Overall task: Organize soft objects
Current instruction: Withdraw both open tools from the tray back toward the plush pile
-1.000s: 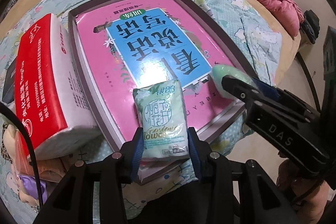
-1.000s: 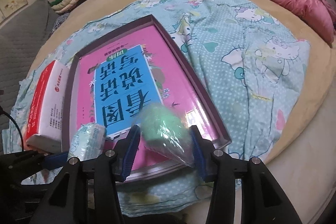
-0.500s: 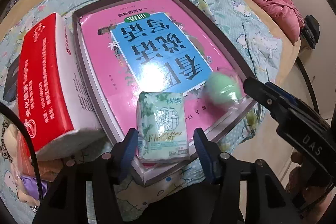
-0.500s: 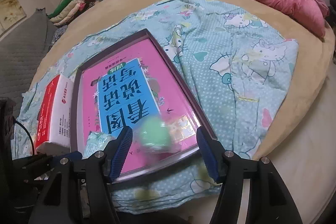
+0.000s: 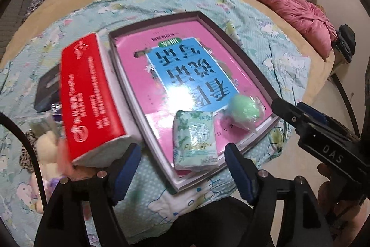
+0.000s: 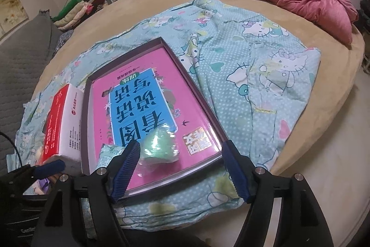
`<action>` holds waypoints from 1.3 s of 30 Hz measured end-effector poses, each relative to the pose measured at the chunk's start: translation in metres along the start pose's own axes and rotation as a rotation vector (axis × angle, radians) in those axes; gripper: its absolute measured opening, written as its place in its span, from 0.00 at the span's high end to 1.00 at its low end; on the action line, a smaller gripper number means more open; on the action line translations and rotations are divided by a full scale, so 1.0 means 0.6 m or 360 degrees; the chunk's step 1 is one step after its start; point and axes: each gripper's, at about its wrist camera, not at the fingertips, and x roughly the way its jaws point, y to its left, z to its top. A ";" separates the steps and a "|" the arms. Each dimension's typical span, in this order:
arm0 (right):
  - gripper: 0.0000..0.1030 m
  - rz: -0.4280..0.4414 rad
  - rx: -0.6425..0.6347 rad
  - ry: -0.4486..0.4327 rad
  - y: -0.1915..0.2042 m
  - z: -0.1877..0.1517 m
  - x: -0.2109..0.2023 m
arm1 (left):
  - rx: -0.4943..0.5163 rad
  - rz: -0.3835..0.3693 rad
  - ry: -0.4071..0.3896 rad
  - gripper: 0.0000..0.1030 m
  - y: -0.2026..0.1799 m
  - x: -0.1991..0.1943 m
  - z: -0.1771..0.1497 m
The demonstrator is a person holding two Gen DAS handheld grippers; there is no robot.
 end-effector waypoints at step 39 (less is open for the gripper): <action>0.20 0.0060 -0.0274 -0.0195 0.177 -0.008 -0.114 | -0.0251 0.0236 -0.0291 0.18 0.163 -0.189 -0.106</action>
